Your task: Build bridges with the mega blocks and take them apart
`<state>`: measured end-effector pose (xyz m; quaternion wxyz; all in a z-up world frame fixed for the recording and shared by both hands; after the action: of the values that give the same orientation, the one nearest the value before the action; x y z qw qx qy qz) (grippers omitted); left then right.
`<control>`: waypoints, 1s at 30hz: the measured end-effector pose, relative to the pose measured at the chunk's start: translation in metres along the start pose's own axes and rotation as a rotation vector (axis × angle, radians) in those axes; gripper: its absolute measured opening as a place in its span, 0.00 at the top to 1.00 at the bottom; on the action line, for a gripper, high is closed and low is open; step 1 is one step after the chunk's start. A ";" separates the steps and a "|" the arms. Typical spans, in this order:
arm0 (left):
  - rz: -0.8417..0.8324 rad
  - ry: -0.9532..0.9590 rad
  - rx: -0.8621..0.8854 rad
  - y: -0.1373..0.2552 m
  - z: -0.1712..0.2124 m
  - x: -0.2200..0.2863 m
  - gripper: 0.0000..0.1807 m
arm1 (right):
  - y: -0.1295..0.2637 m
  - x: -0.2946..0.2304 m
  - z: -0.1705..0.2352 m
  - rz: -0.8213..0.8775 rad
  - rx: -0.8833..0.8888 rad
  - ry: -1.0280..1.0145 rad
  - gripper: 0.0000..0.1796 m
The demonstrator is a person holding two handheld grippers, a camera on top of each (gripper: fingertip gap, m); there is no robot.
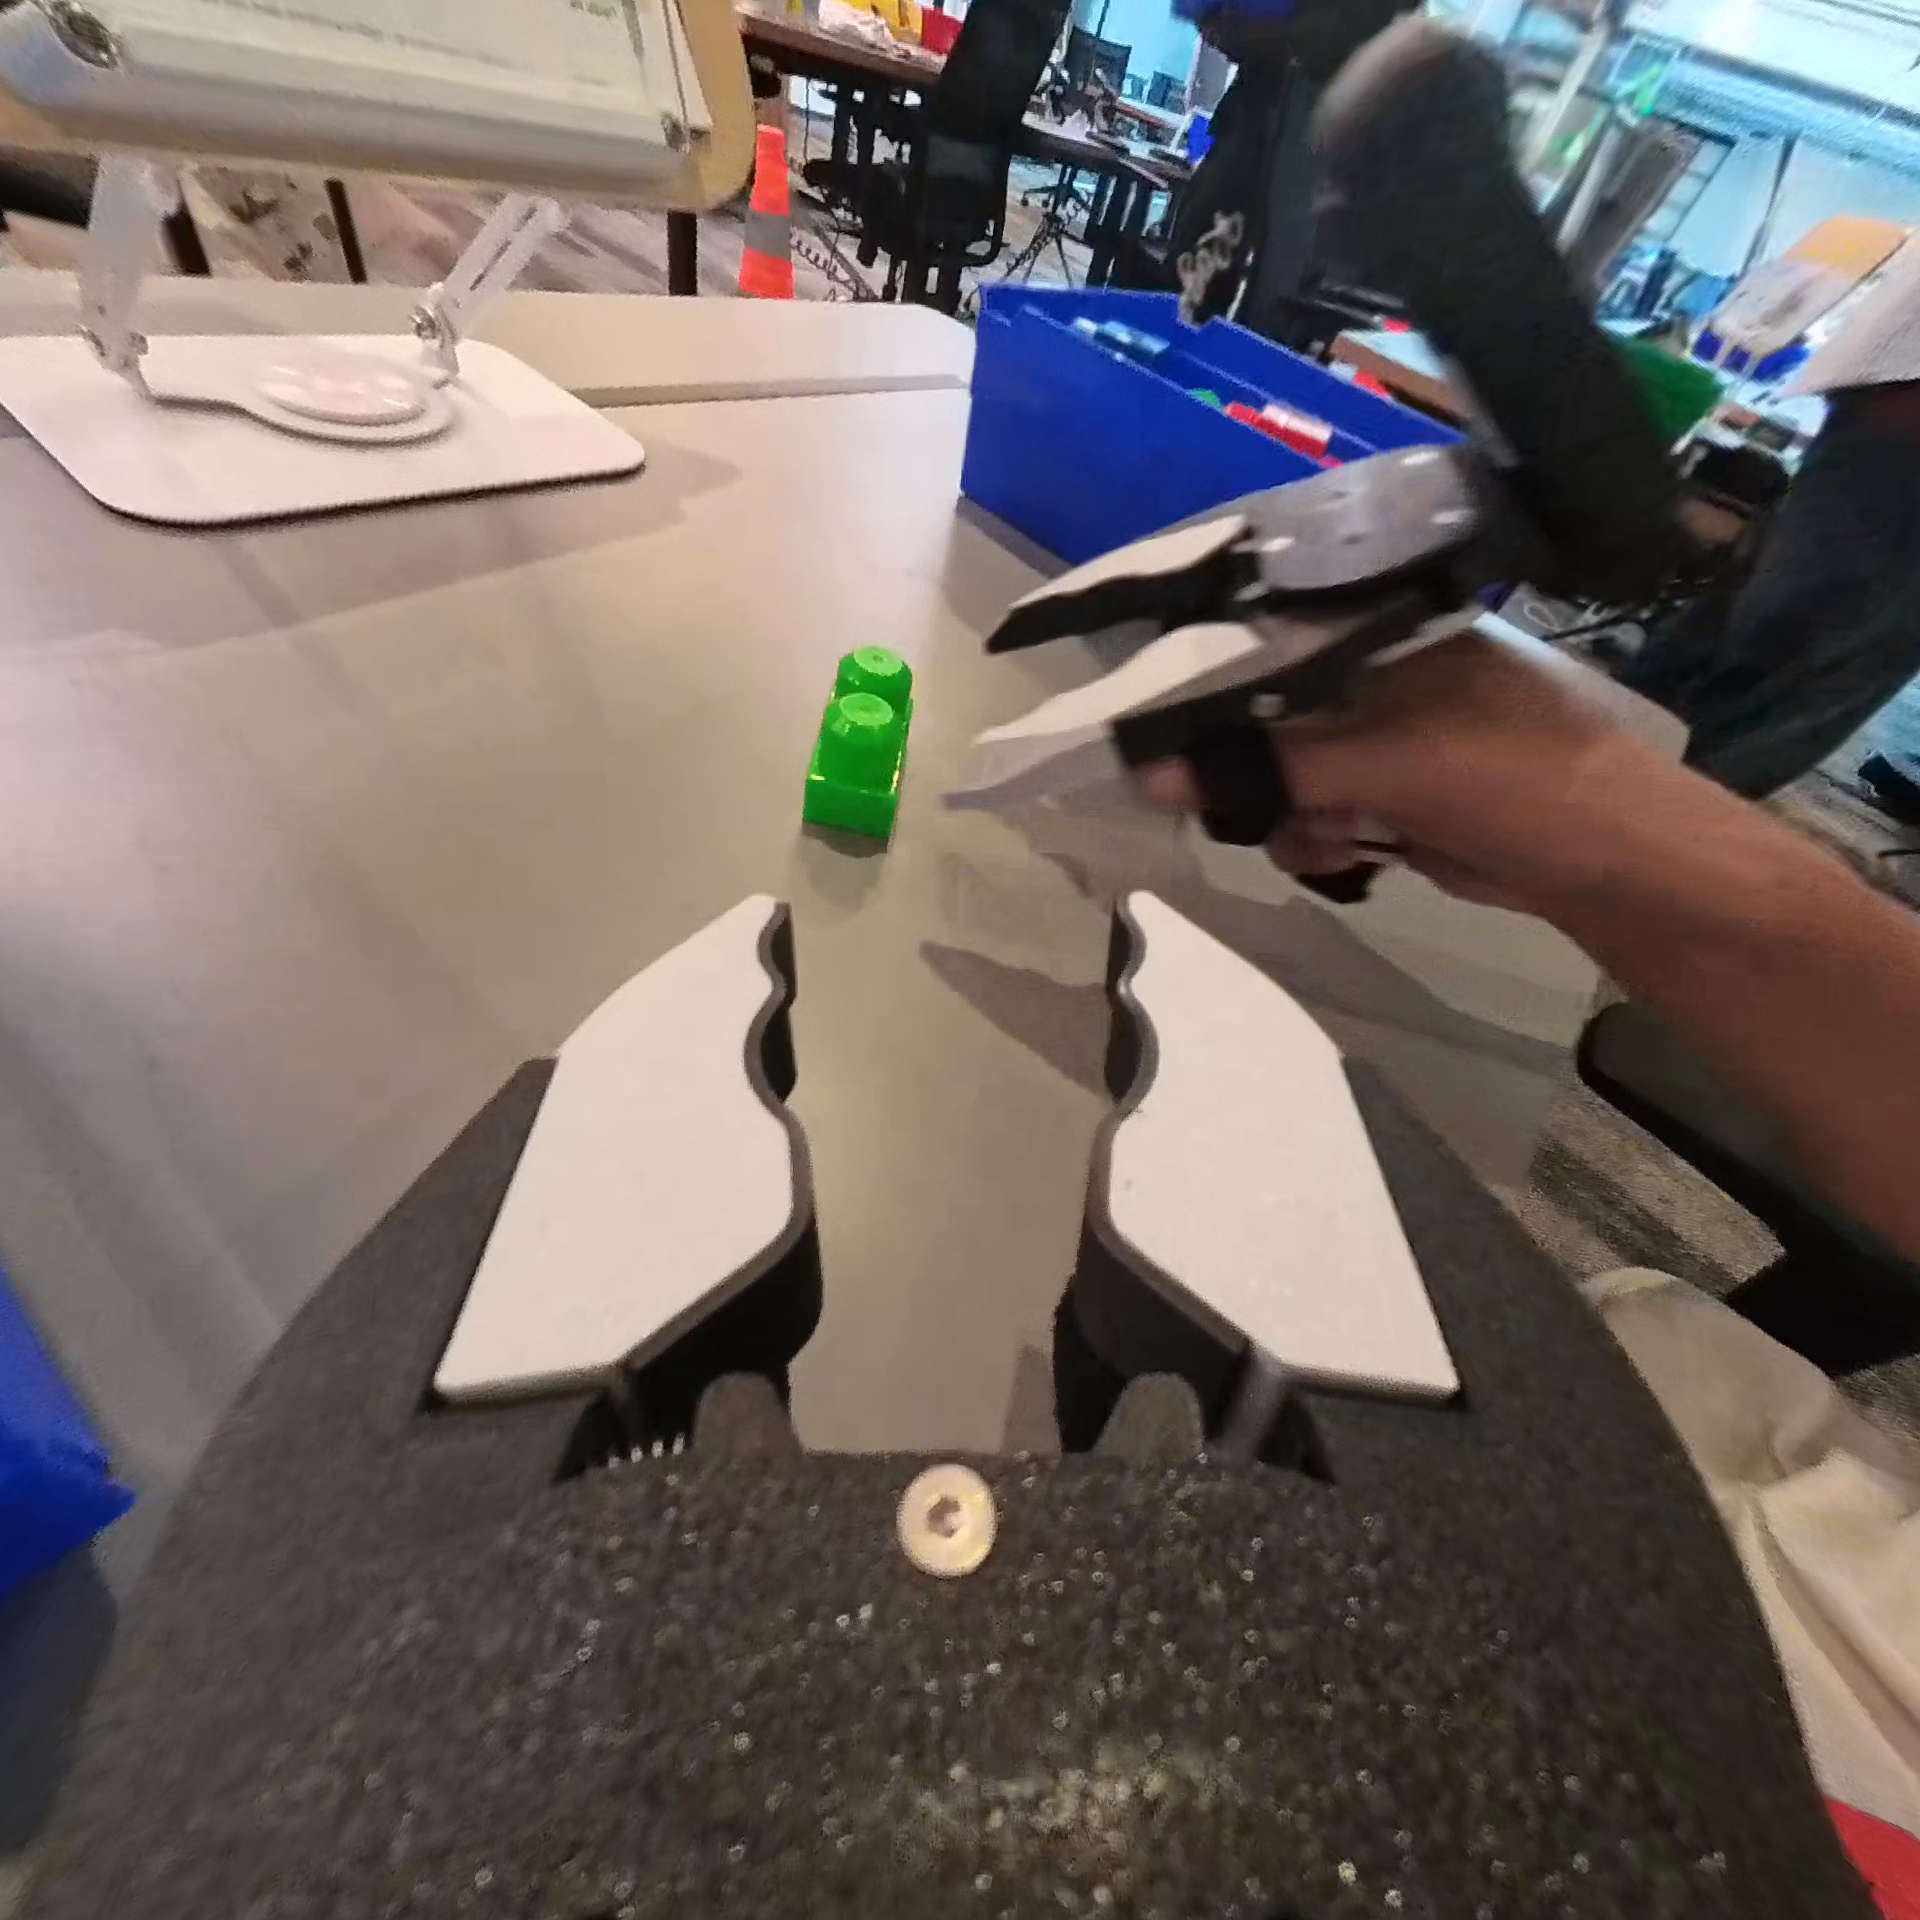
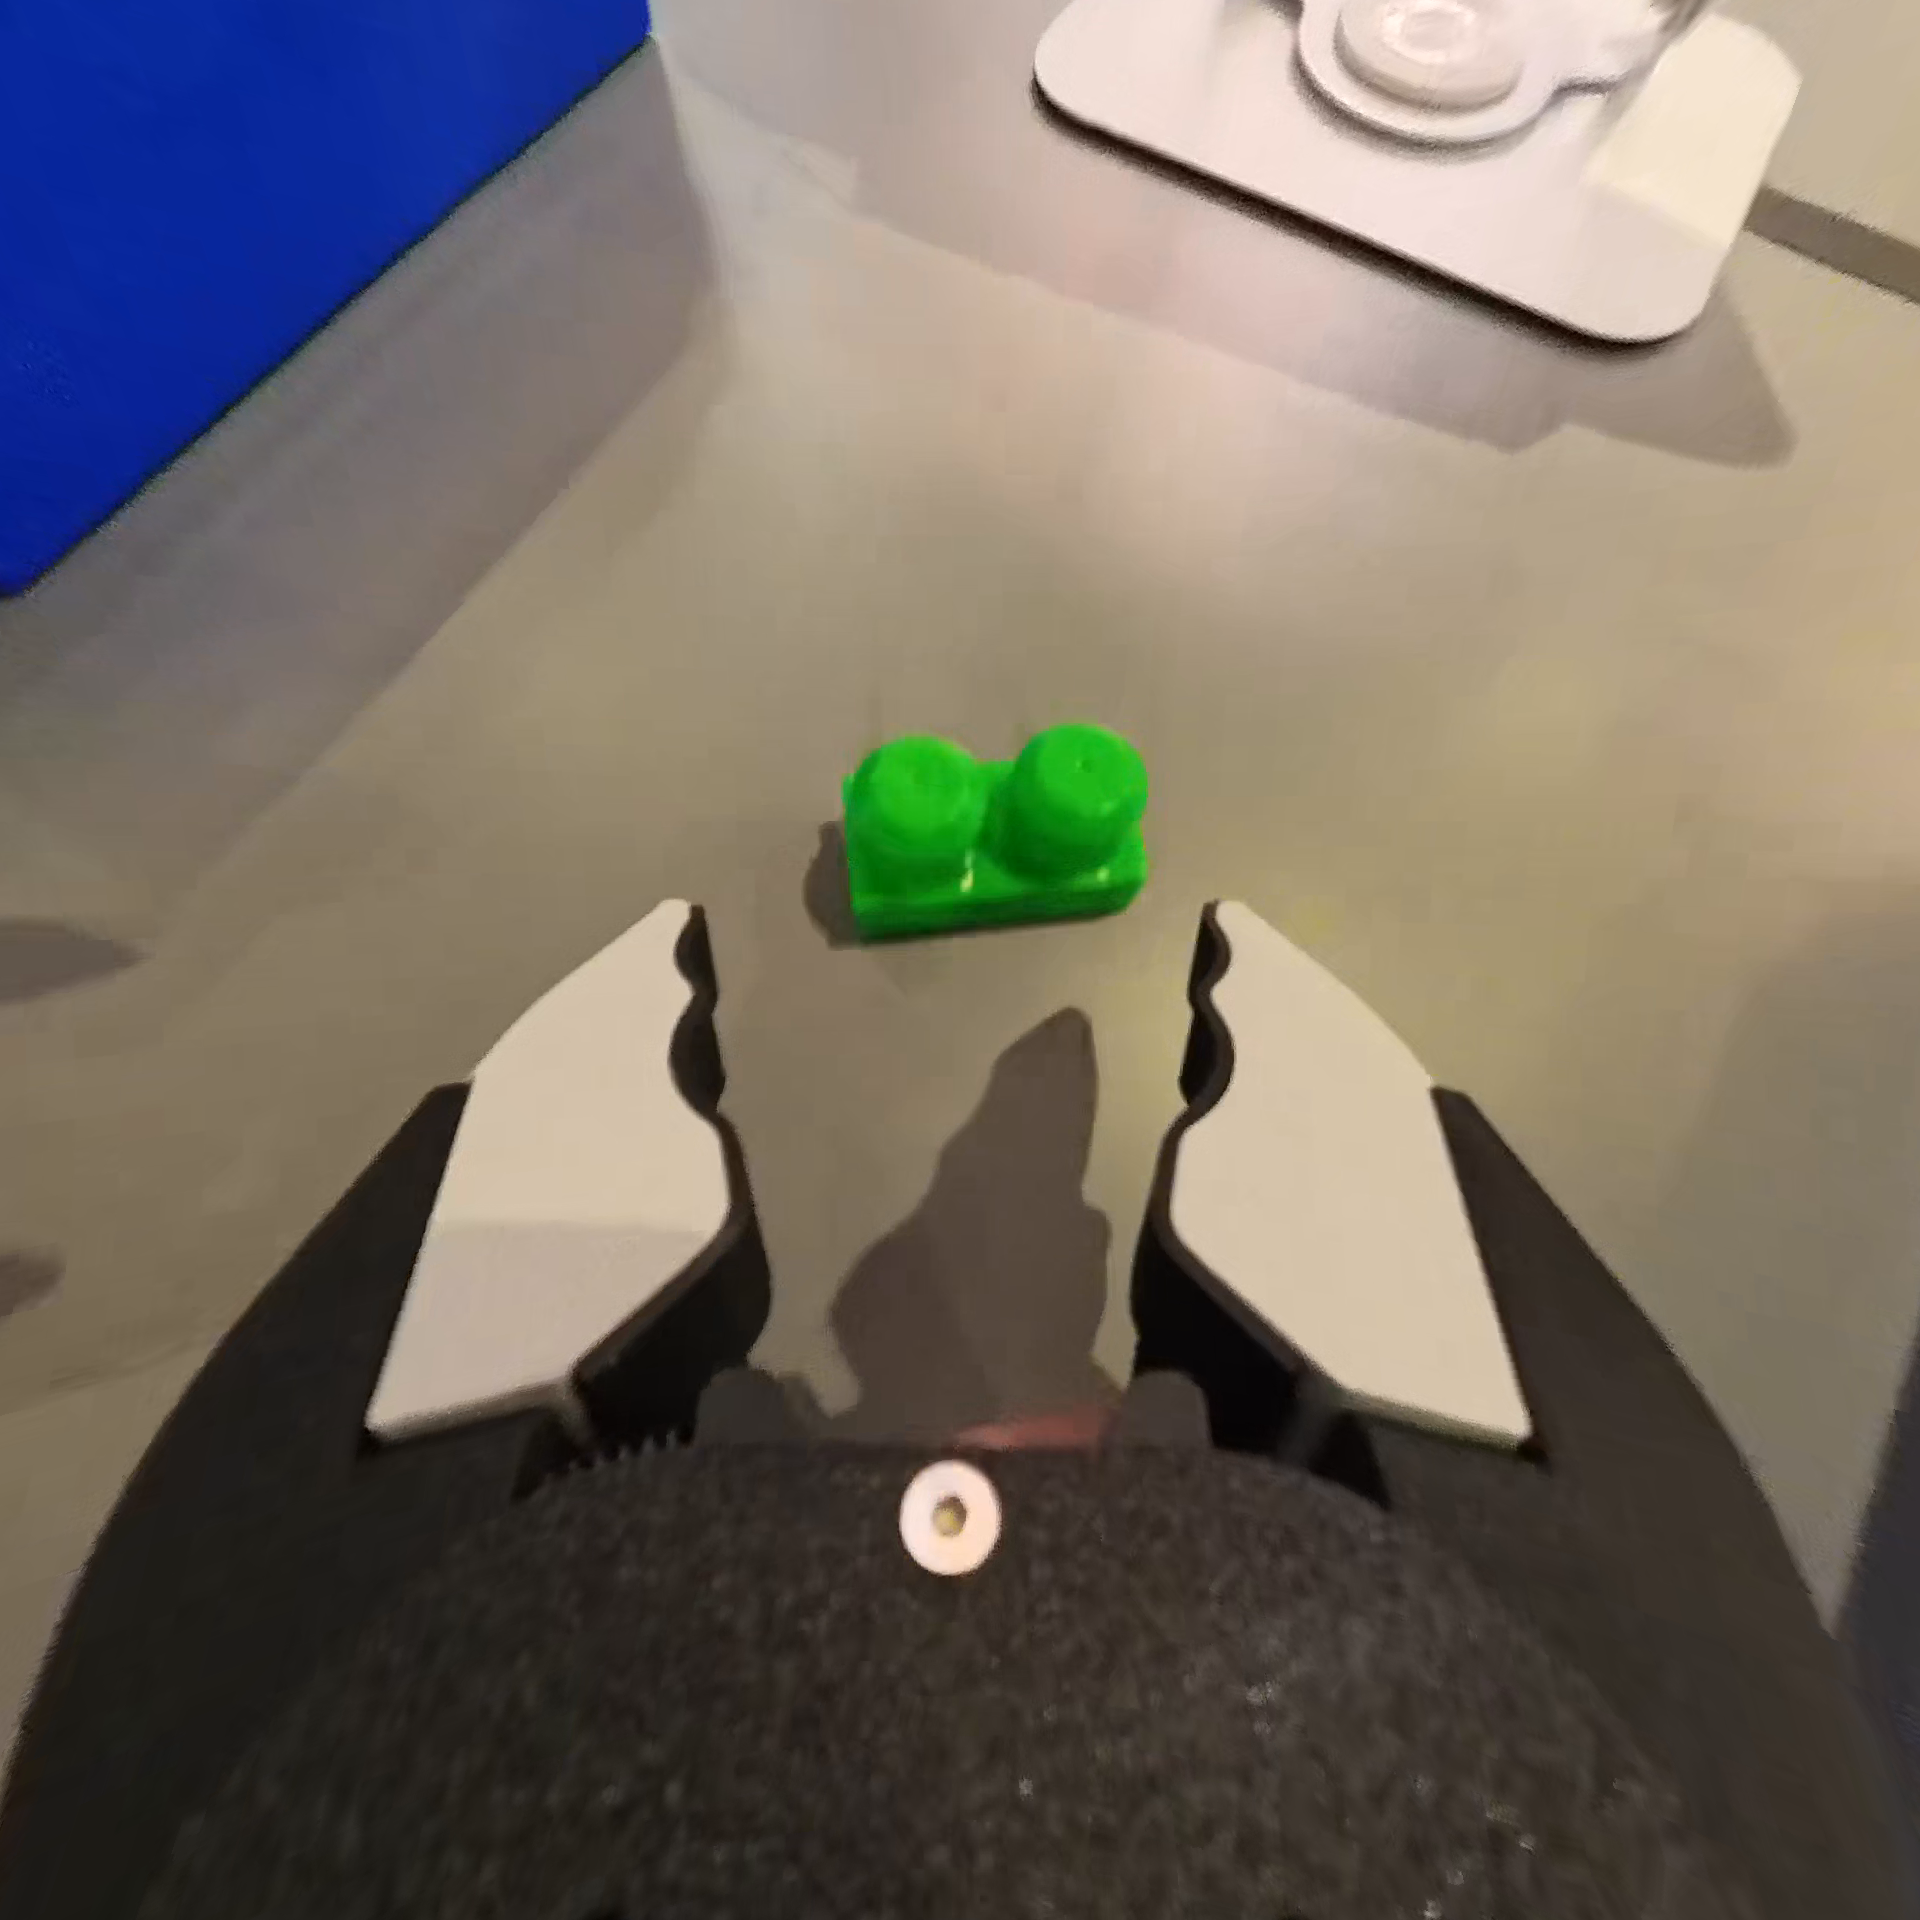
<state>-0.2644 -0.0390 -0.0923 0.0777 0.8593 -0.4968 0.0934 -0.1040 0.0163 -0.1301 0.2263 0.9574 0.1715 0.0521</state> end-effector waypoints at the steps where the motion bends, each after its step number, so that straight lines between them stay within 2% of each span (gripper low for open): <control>1: 0.004 -0.009 0.006 0.001 -0.002 0.001 0.68 | -0.011 0.003 0.000 0.009 -0.021 -0.004 0.51; 5: 0.018 -0.086 -0.001 0.002 -0.004 0.006 0.68 | -0.040 0.009 0.009 0.032 -0.083 -0.030 0.50; 6: 0.023 -0.106 -0.006 0.002 -0.003 0.007 0.68 | -0.045 0.010 0.015 0.031 -0.121 -0.033 0.56; 7: 0.024 -0.124 -0.011 0.001 -0.002 0.009 0.68 | -0.047 0.009 0.018 0.019 -0.135 -0.041 0.58; 9: 0.024 -0.142 -0.019 0.000 -0.001 0.011 0.69 | -0.044 0.008 0.016 -0.010 -0.161 -0.026 0.58; 11: 0.035 -0.142 -0.029 0.000 0.002 0.014 0.69 | -0.031 0.008 0.004 -0.033 -0.085 -0.028 0.58; 15: 0.048 -0.125 -0.039 -0.001 0.005 0.015 0.69 | 0.031 0.023 -0.026 0.017 0.069 0.030 0.58; 20: 0.053 -0.083 -0.044 -0.003 0.008 0.012 0.69 | 0.156 0.072 -0.047 0.183 0.326 0.030 0.58; 23: 0.057 -0.057 -0.035 -0.005 0.008 0.011 0.69 | 0.219 0.094 -0.017 0.284 0.403 -0.029 0.58; 25: 0.060 -0.044 -0.028 -0.006 0.008 0.011 0.69 | 0.245 0.101 0.014 0.319 0.419 -0.086 0.58; 28: 0.066 -0.036 -0.033 -0.008 0.010 0.013 0.69 | 0.265 0.109 0.058 0.353 0.405 -0.139 0.58; 30: 0.067 -0.038 -0.045 -0.012 0.014 0.014 0.69 | 0.267 0.119 0.070 0.360 0.384 -0.155 0.58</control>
<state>-0.2465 -0.0478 -0.1028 0.0844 0.8419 -0.5286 0.0683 0.1008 -0.1951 -0.0690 0.0401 0.9990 -0.0122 -0.0152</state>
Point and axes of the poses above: each gripper's, where its closed fingertips meet, y back along the fingers, z out of its underside, x = y × z across the jaws, the point moved 4 cm from there along y, back along the fingers, and after that the axes turned 14 degrees about x, right-handed, at the moved point
